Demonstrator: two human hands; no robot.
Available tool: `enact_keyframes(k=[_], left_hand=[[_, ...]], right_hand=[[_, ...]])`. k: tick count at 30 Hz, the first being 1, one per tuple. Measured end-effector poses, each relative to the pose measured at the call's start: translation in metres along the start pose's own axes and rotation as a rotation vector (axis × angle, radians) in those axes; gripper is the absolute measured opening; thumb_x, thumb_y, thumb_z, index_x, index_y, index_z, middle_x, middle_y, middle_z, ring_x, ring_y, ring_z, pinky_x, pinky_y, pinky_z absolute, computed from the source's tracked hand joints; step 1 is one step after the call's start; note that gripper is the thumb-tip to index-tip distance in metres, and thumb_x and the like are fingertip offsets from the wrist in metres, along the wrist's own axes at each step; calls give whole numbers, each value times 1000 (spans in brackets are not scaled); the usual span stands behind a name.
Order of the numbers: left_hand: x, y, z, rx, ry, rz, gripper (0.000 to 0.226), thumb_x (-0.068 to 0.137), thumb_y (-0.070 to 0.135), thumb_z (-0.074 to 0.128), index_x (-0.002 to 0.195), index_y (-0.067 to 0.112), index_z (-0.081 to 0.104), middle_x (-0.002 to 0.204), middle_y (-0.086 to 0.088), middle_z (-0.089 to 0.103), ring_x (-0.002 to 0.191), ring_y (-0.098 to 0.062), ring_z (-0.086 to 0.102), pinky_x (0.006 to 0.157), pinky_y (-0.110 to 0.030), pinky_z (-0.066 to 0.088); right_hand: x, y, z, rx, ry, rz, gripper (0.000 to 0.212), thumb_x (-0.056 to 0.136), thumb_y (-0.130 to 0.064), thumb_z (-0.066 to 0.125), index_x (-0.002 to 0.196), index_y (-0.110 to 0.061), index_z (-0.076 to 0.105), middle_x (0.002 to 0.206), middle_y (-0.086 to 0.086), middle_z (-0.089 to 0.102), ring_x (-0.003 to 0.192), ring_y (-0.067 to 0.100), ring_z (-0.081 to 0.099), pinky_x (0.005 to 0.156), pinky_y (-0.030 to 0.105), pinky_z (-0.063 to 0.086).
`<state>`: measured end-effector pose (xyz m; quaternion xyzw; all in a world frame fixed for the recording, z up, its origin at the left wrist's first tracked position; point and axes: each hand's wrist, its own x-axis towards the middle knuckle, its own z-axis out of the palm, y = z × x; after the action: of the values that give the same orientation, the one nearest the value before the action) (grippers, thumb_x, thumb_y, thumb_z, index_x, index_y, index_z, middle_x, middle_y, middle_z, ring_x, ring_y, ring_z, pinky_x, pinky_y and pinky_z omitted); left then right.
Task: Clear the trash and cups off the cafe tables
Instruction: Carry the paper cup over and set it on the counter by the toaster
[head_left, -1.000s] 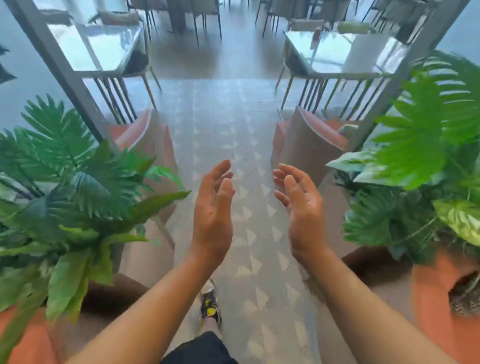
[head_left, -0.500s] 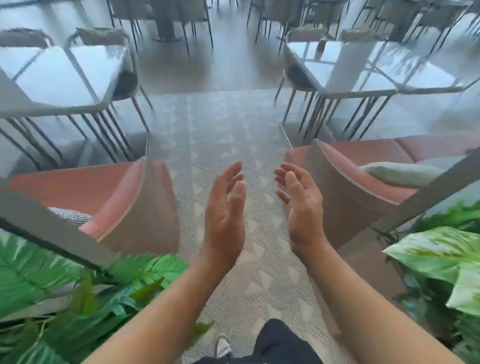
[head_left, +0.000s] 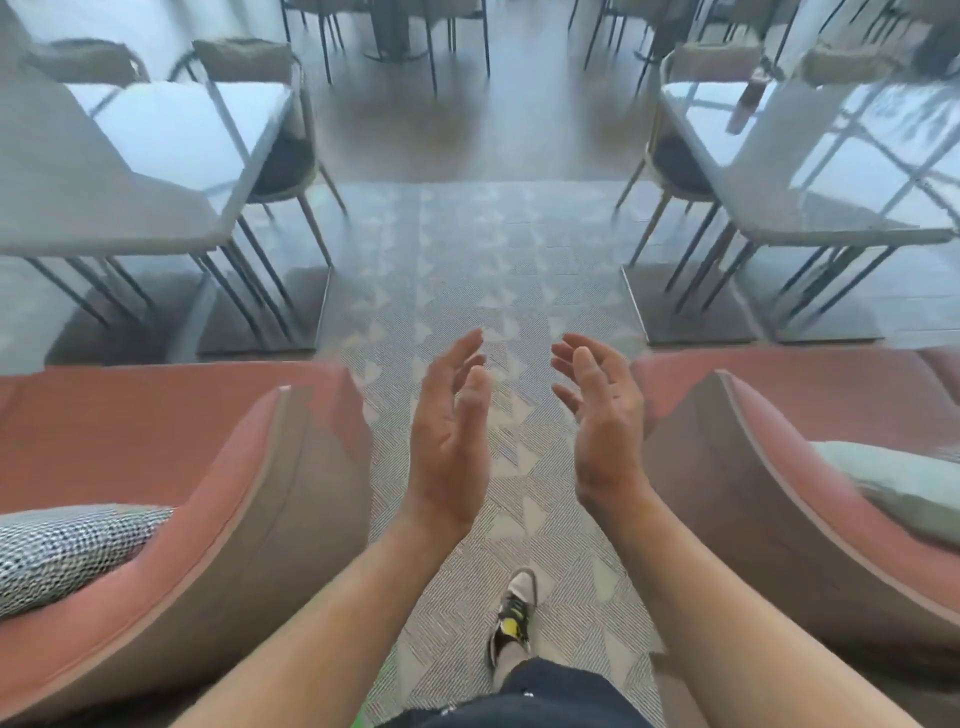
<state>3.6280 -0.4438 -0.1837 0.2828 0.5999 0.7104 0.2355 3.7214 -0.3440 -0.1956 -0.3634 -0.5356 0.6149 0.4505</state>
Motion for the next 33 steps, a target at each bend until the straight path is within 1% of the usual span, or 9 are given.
enact_keyframes(k=[6,10,12,15,19,23,27,31,33], left_hand=[[121,-16,61,44,5,2,41,99,56,49,136,42,60,140,17,63,135,-9,58,114,-52,48],[183,-26,97,46,-23,-7,35,98,58,49,131,52,59,138,23,63,135,-7,58,114,-52,48],[218,-33,117,47,-49,-10,38,98,57,48,134,47,58,137,26,62,134,-6,58,114,-52,48],[271,-46,147,57,-104,-7,46,98,55,47,139,36,57,137,24,62,134,-7,58,114,-52,49],[349,-65,185,60,-168,-1,57,97,55,46,145,26,55,140,21,61,134,-7,58,113,-50,49],[438,-86,223,63,-255,10,56,98,55,45,145,26,55,141,17,62,134,-6,58,113,-49,50],[522,-93,258,78,-334,10,49,98,56,45,141,36,56,140,19,61,133,-4,58,111,-46,53],[598,-97,295,75,-381,21,51,99,52,45,143,30,56,140,19,61,134,-4,58,112,-47,52],[630,-101,317,76,-405,17,46,102,47,45,143,30,56,140,17,62,133,-5,58,112,-48,52]], right_hand=[[131,1,-6,-27,-48,25,42,88,-54,60,118,-28,73,120,-6,76,118,12,69,108,44,52],[197,1,-15,-32,-47,16,43,89,-54,60,120,-26,72,121,-4,76,119,13,69,108,43,52],[233,3,-20,-28,-14,15,42,89,-53,61,119,-25,73,120,-5,76,118,15,69,109,45,52],[291,7,-25,-29,23,13,39,91,-49,62,120,-24,72,120,-4,76,119,16,69,110,48,52],[371,13,-28,-33,79,-15,44,89,-53,61,121,-25,72,120,-7,76,118,14,69,108,44,53],[467,18,-16,-14,150,-52,46,91,-50,61,124,-19,71,118,-6,76,118,13,69,109,43,53],[557,11,0,-19,164,-72,43,92,-52,59,124,-26,70,123,-6,75,121,12,68,110,42,52],[631,1,0,-16,217,-82,40,92,-53,59,122,-30,71,123,-6,75,124,15,67,113,45,50],[663,0,-9,-15,250,-74,41,92,-54,59,122,-30,71,123,-5,75,124,15,67,113,44,49]])
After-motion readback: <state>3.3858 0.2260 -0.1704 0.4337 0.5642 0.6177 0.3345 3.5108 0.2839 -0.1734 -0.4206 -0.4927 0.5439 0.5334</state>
